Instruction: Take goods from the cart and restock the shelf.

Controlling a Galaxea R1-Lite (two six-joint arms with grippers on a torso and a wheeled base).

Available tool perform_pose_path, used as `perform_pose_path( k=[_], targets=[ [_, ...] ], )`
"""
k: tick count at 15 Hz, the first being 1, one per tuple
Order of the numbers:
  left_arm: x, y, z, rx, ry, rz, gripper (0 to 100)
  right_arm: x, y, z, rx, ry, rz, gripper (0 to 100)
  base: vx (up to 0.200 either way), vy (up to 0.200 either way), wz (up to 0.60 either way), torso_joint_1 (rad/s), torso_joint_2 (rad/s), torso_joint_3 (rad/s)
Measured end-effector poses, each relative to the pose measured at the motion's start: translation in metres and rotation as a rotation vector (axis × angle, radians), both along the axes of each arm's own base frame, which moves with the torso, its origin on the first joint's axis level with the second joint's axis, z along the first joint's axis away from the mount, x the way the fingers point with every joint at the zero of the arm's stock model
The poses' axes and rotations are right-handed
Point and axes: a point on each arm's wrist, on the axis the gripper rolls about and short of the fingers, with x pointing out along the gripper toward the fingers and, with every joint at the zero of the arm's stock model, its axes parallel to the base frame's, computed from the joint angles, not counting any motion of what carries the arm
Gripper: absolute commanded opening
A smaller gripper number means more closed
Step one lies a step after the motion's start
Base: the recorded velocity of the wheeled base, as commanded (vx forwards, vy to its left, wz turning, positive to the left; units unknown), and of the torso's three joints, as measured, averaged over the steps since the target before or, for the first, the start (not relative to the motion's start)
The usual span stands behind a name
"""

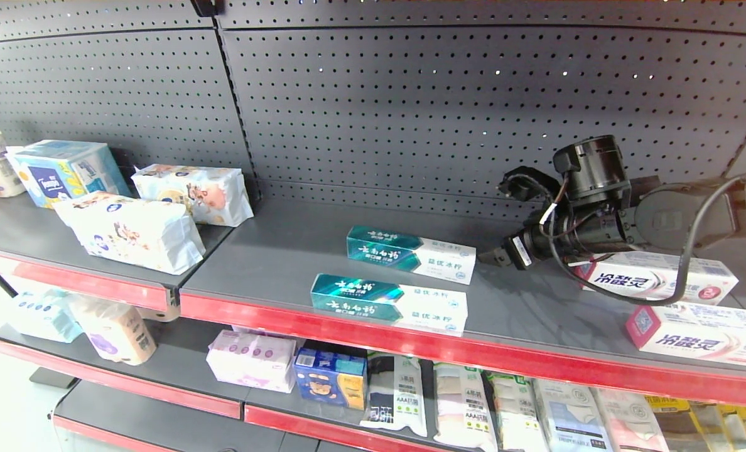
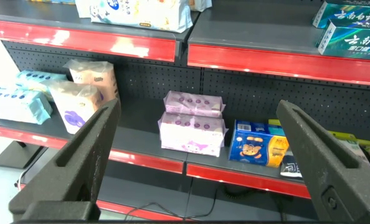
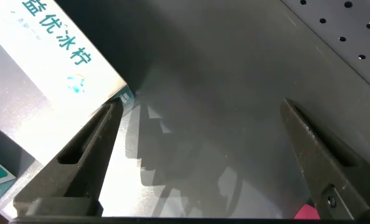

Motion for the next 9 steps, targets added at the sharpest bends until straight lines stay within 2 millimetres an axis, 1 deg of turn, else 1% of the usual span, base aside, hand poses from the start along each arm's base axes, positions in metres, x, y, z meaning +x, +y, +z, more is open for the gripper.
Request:
perform_pose_path(
  k=[5,6,9],
  targets=[
    [0.0,0.0,0.0,0.0,0.0,0.0,100,-0.015,-0.009,0.0,0.005,0.025,-0.011,100,0.0,0.0,0.0,0.0,0.0,0.0],
    [0.0,0.0,0.0,0.0,0.0,0.0,100,-0.019,-0.011,0.001,0.02,0.032,-0.023,100,0.0,0.0,0.0,0.0,0.0,0.0],
    [0.0,0.0,0.0,0.0,0.0,0.0,100,-0.023,-0.023,0.005,0.068,0.034,-0.09,100,0.0,0.0,0.0,0.0,0.0,0.0]
  ],
)
